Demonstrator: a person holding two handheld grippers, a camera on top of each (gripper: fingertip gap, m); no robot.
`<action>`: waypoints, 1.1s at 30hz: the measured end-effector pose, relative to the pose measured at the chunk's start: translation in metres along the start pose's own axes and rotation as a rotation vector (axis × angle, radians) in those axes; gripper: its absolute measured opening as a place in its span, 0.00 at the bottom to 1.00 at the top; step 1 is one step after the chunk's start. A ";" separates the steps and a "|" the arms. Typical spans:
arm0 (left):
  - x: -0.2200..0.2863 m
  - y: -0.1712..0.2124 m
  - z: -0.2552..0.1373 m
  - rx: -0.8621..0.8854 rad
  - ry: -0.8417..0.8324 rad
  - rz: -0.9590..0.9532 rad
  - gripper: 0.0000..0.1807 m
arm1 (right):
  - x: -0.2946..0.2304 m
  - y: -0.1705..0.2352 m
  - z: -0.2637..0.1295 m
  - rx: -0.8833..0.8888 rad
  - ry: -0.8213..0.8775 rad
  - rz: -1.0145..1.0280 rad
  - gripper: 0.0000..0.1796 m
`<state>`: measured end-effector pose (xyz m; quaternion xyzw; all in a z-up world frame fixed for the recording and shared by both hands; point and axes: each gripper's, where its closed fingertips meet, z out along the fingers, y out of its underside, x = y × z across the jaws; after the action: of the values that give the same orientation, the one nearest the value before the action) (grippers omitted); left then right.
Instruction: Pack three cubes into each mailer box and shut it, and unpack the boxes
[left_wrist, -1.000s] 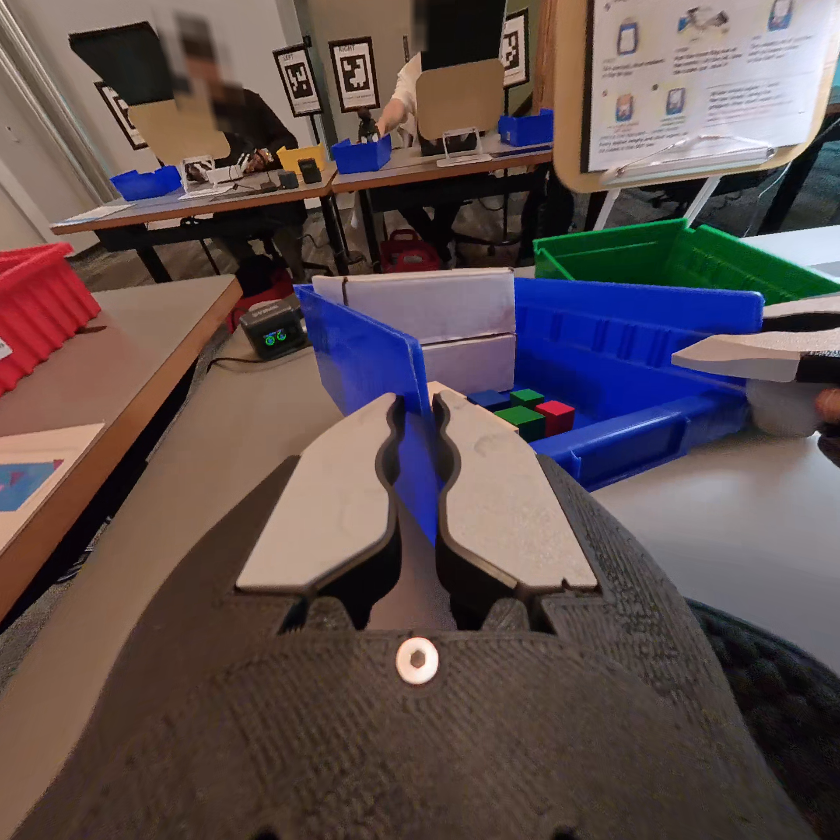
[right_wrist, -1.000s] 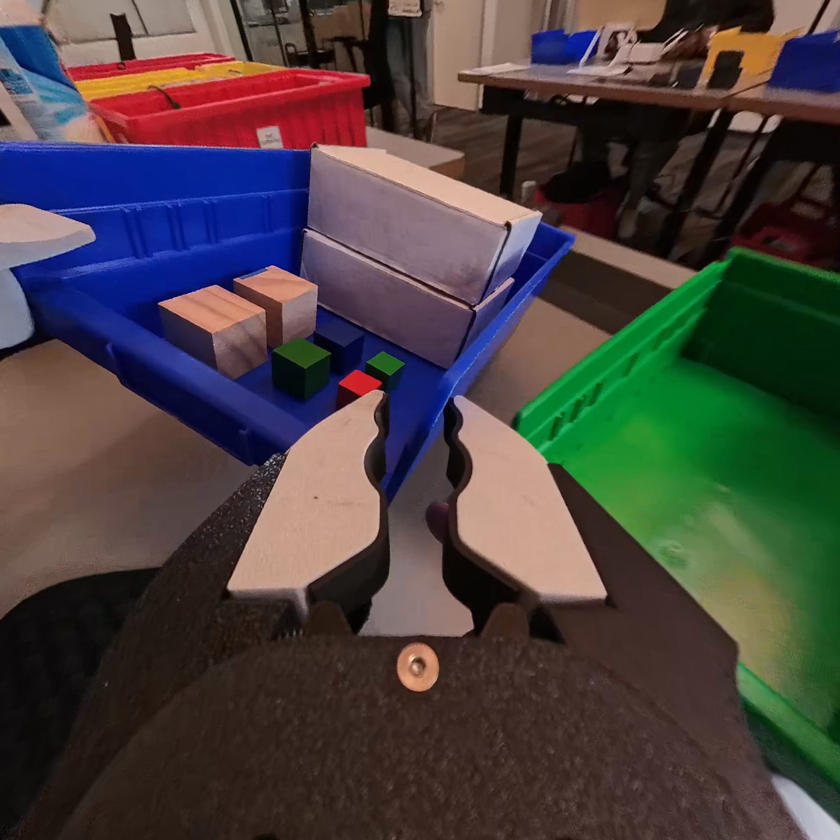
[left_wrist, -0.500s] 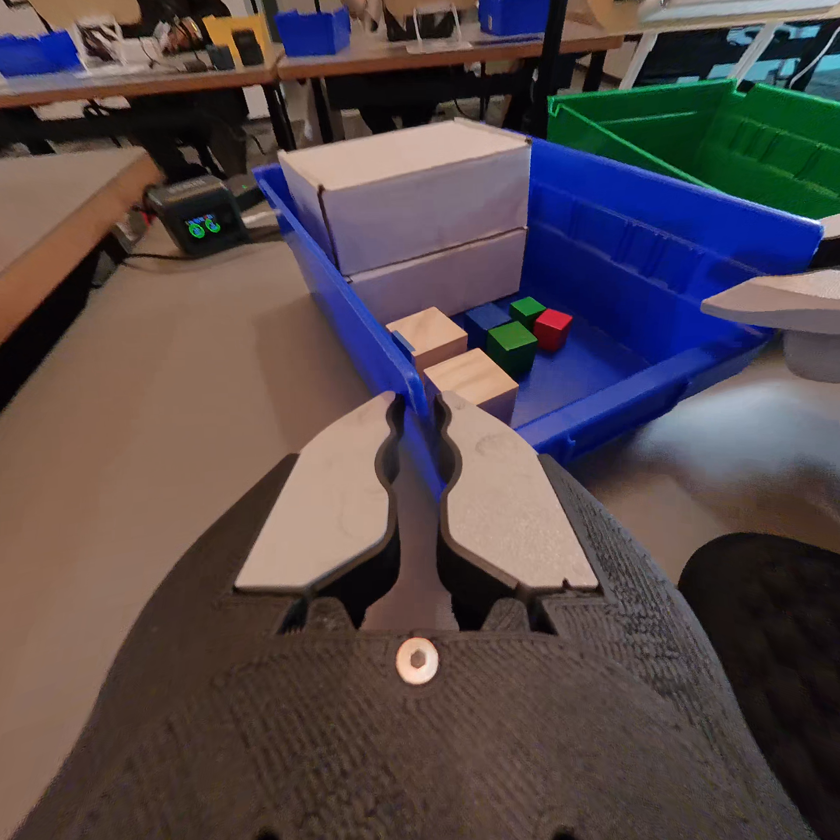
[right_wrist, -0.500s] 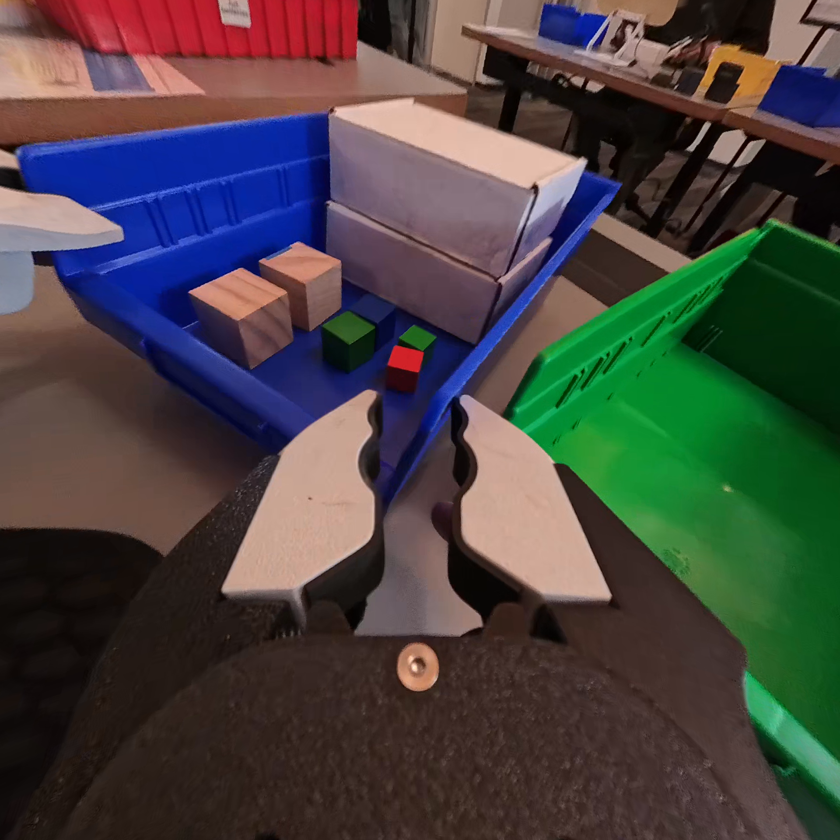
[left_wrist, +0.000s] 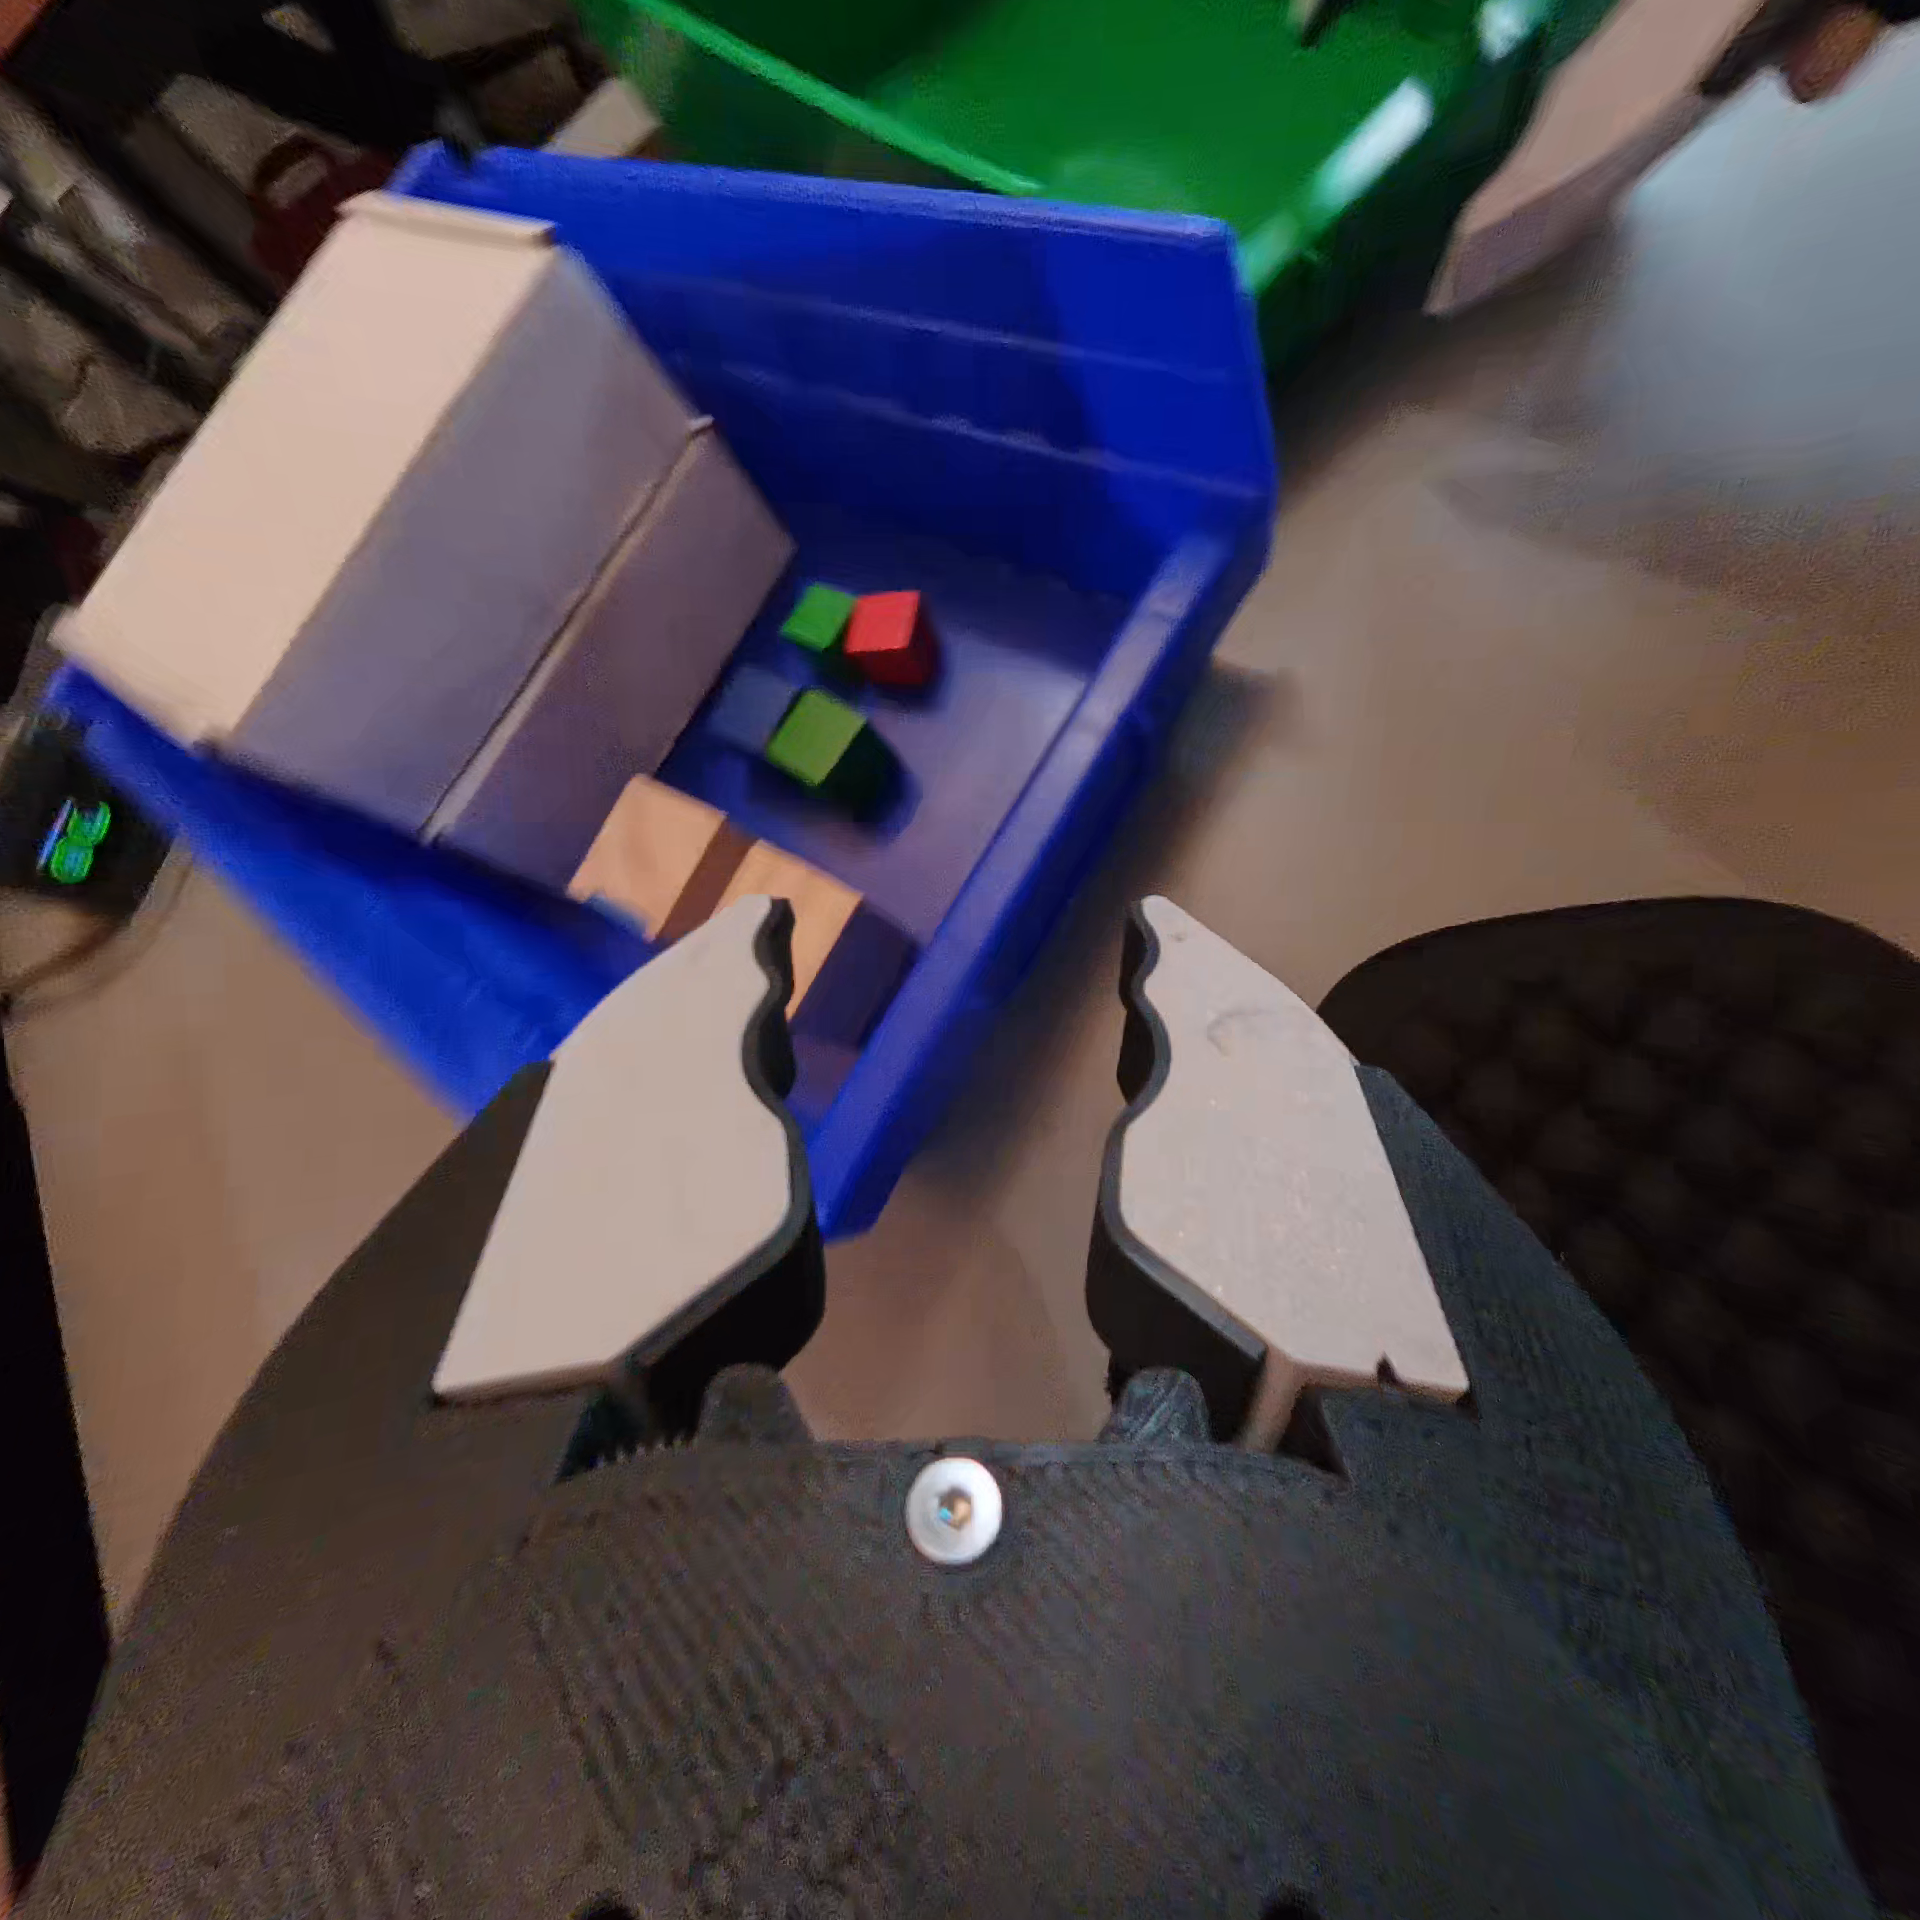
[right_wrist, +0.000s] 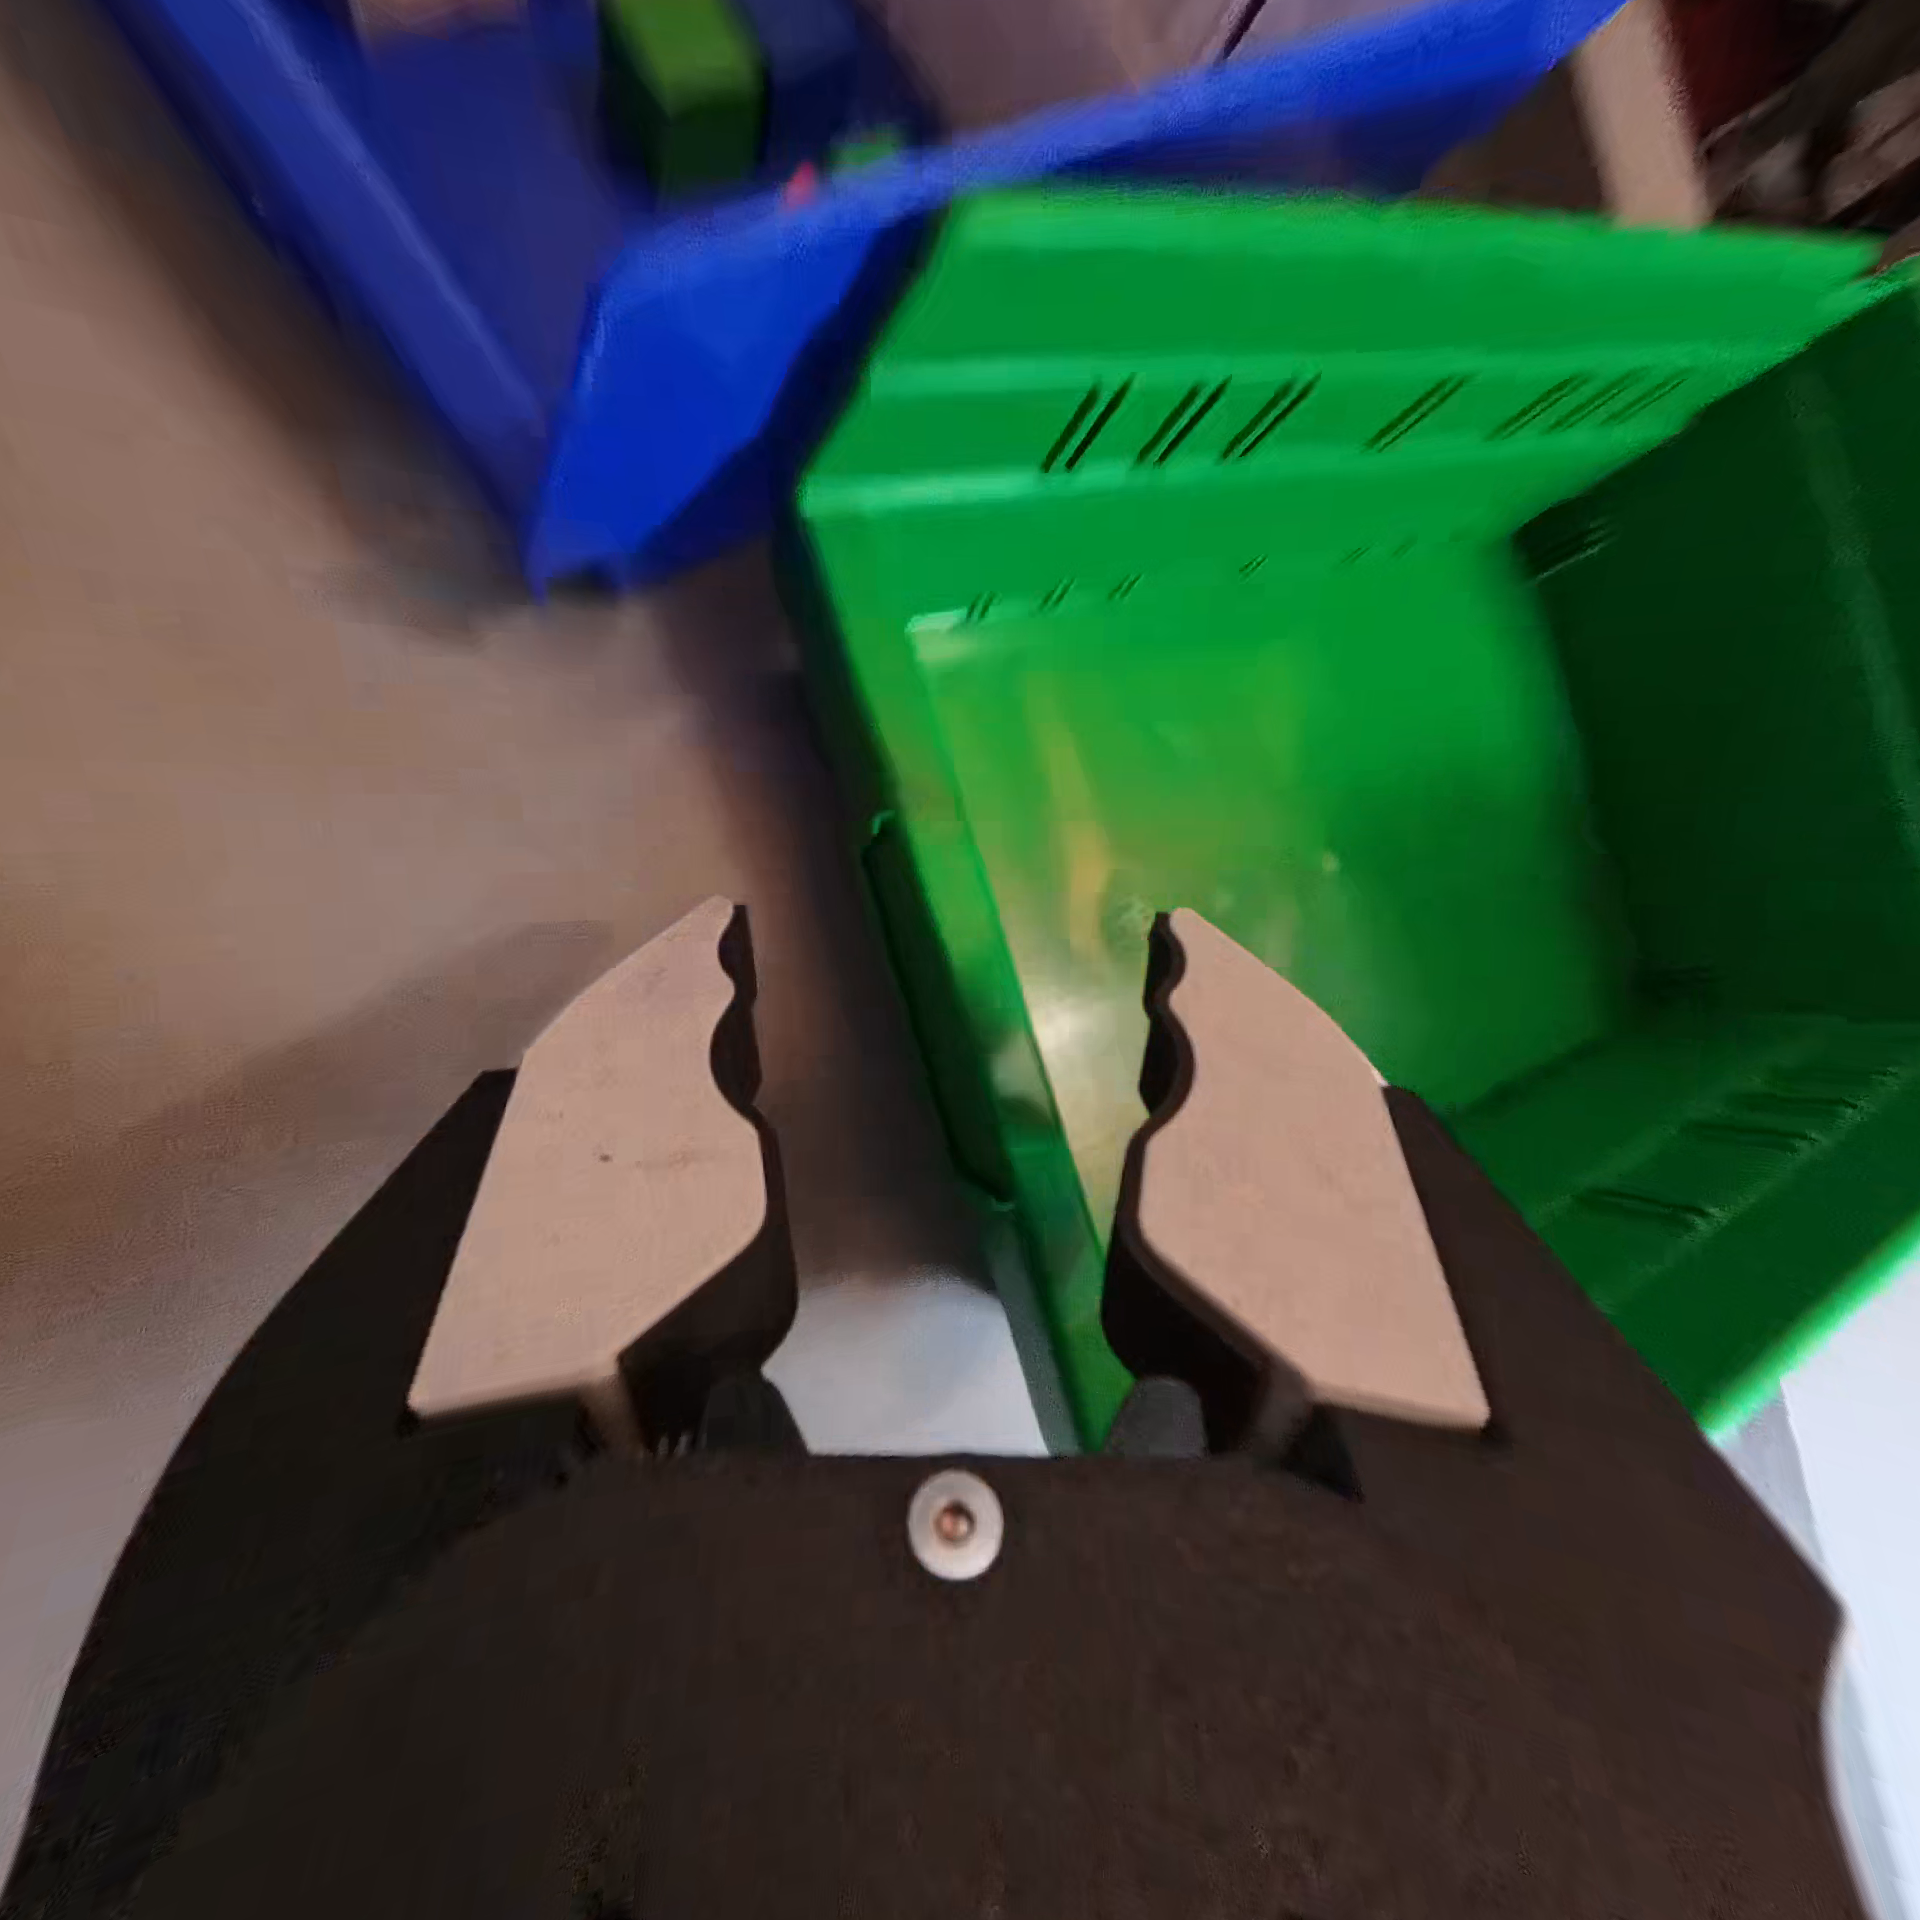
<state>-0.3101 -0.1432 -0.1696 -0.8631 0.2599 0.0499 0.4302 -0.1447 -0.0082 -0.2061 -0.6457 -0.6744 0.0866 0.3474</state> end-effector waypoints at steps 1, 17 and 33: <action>0.010 -0.003 0.011 -0.033 0.024 0.062 0.34 | -0.003 0.008 0.008 -0.043 -0.010 -0.036 0.40; 0.037 0.016 0.096 -0.346 0.168 0.361 0.18 | -0.016 0.090 -0.043 -0.064 0.072 -0.052 0.19; 0.038 0.004 0.109 -0.276 0.174 0.386 0.17 | 0.036 0.231 -0.126 -0.209 0.301 0.136 0.18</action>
<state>-0.2646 -0.0764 -0.2525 -0.8490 0.4466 0.0918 0.2670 0.1185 0.0184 -0.2302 -0.7282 -0.5748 -0.0584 0.3687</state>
